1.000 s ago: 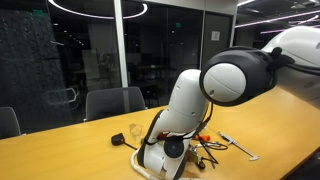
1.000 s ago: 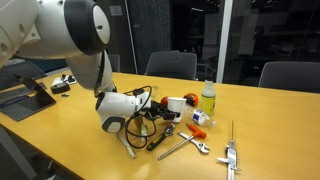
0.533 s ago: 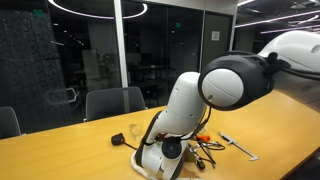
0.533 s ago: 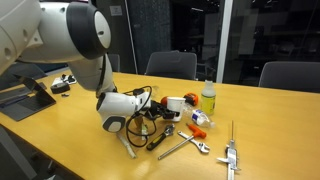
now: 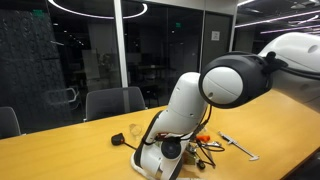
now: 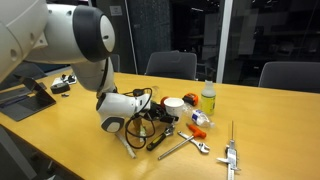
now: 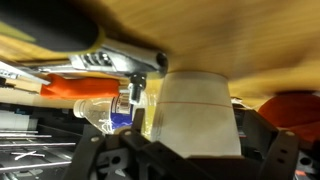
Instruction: Pick up the cup and put it upright on the table
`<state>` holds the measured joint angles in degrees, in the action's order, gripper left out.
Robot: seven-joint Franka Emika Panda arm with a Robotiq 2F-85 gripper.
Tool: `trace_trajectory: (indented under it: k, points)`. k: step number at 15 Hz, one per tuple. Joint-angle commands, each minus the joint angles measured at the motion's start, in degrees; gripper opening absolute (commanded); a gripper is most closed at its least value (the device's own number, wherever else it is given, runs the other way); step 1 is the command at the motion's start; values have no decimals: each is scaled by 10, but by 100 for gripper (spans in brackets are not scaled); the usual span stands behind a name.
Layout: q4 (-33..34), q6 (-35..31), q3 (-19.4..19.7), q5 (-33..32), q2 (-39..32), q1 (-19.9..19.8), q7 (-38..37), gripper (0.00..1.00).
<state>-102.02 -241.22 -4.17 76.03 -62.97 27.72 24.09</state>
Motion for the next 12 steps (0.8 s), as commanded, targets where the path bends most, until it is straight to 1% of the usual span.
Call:
trace_trajectory:
  k: [1,5,12]
  points:
    - [18,-13,-14,-3,-7,-15,18,100]
    - [0,-9,-23,3,11,-19,29,100]
    - [-55,14,-63,35,85,-29,97,100]
